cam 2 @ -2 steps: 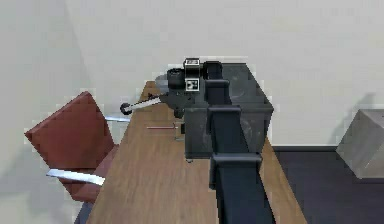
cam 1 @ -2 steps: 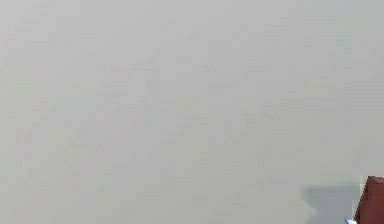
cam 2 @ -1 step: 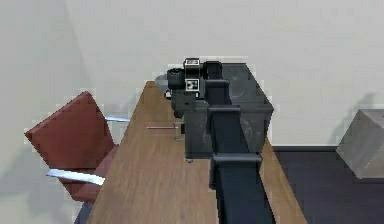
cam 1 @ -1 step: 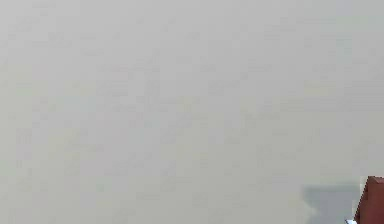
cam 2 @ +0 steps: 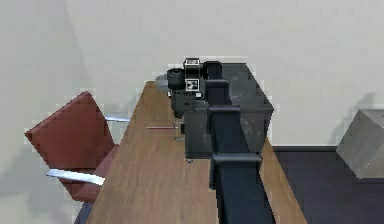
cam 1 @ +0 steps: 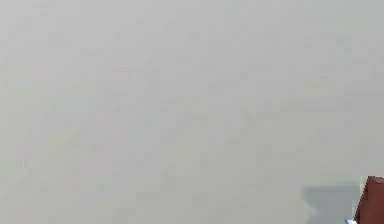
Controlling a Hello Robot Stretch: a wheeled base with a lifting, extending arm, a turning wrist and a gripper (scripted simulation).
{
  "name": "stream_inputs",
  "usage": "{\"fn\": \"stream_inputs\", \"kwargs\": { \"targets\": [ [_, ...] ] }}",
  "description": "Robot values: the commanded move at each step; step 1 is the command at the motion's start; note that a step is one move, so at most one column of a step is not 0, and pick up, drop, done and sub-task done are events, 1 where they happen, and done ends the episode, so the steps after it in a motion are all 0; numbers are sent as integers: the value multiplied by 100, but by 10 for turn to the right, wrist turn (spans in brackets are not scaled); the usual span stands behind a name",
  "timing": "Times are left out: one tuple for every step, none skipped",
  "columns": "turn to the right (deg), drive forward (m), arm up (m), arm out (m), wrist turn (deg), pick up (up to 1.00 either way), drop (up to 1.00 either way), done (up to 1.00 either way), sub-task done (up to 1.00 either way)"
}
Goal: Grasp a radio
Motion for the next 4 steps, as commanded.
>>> {"fn": "stream_inputs", "kwargs": {
  "targets": [
    [0, 0, -30, 0, 0, 0, 0, 0, 0],
    [0, 0, 0, 0, 0, 100, 0, 0, 0],
    [0, 0, 10, 0, 0, 0, 0, 0, 0],
    [0, 0, 0, 0, 0, 0, 0, 100, 0]
  ]
}}
